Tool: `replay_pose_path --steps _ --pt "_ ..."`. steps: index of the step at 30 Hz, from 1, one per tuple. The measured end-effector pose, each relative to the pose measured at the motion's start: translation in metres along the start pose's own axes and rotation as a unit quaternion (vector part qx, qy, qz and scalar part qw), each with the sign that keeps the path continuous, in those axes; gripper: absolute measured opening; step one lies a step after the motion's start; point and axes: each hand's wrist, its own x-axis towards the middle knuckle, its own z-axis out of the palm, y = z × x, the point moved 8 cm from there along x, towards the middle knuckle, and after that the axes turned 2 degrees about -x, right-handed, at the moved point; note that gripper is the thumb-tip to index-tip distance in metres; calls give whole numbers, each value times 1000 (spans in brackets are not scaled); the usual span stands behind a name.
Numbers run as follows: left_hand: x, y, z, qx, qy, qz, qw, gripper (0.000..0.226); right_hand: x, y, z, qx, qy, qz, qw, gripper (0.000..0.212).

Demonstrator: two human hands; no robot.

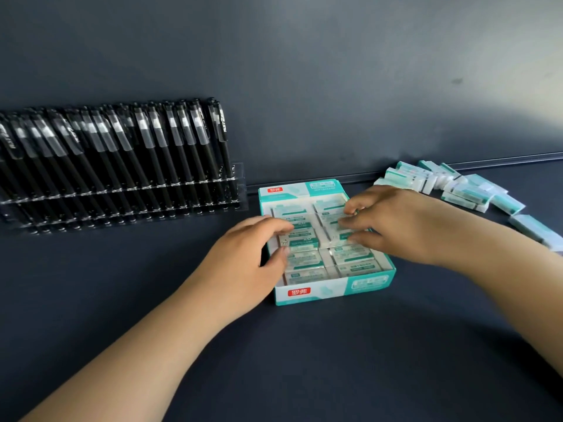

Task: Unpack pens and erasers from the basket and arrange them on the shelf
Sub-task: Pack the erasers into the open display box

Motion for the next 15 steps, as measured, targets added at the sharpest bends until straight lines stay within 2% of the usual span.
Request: replay_pose_path --steps 4,15 --pt "0 3 1 20 -2 17 1000 34 2 -3 3 -30 14 -26 999 40" --pt "3 6 4 23 -17 11 1000 39 6 6 4 30 36 16 999 35"
